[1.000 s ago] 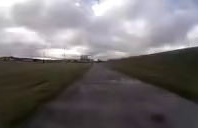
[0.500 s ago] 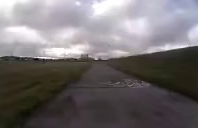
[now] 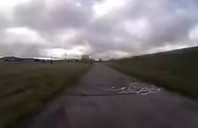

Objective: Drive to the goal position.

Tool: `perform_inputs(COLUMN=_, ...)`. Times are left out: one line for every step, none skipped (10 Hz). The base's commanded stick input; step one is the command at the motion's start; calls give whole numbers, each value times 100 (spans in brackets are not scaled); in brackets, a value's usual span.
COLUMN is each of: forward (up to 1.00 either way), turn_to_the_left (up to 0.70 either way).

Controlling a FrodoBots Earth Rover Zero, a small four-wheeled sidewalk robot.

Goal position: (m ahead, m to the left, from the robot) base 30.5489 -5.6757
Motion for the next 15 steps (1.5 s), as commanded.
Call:
perform_inputs(forward=100, turn_to_the_left=0)
perform_inputs(forward=100, turn_to_the_left=0)
perform_inputs(forward=100, turn_to_the_left=0)
perform_inputs(forward=100, turn_to_the_left=0)
perform_inputs(forward=100, turn_to_the_left=0)
perform_inputs(forward=100, turn_to_the_left=0)
perform_inputs(forward=100, turn_to_the_left=0)
perform_inputs(forward=100, turn_to_the_left=0)
perform_inputs(forward=100, turn_to_the_left=0)
perform_inputs(forward=100, turn_to_the_left=0)
perform_inputs(forward=100, turn_to_the_left=0)
perform_inputs(forward=100, turn_to_the_left=0)
perform_inputs(forward=100, turn_to_the_left=0)
perform_inputs(forward=100, turn_to_the_left=0)
perform_inputs(forward=100, turn_to_the_left=0)
